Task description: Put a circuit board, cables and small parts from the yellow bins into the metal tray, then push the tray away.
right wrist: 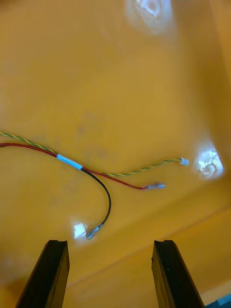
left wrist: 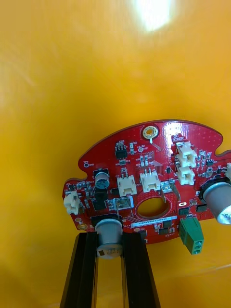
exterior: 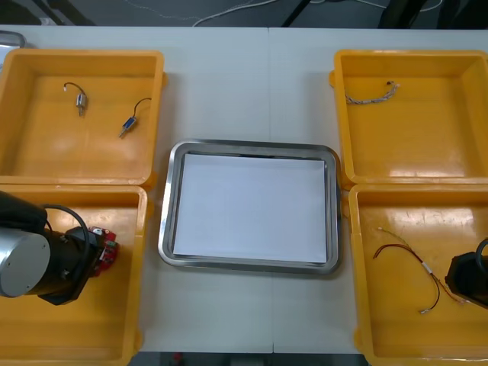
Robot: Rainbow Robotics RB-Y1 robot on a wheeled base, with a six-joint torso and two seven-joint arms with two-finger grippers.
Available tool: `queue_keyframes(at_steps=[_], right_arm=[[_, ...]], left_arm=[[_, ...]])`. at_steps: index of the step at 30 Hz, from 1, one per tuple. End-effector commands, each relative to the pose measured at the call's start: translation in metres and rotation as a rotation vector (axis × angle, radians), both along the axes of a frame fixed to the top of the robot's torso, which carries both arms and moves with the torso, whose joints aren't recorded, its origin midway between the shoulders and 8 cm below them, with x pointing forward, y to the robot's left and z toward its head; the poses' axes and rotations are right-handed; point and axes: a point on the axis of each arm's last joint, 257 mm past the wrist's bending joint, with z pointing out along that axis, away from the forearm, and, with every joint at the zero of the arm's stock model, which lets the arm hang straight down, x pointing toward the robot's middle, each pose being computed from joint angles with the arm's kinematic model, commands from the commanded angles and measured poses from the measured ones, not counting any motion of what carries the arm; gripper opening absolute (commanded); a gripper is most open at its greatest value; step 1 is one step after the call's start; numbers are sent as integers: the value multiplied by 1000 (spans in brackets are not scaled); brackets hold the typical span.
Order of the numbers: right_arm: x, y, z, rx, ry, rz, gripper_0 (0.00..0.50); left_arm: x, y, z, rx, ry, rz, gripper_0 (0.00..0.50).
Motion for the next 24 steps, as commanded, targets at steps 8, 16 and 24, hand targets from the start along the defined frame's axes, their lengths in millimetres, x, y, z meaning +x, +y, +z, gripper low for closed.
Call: queue_keyframes(at_steps=[8, 16, 24], right_arm=[[38, 14, 20, -93, 29, 450, 500], [49, 6, 17, -187, 81, 708, 500], [58, -3, 11, -249, 106, 866, 500]], left_arm=[[-18, 80, 16, 212, 51, -169, 13], [-26, 118, 4, 275, 67, -230, 14], [-26, 122, -7, 281, 53, -250, 12]])
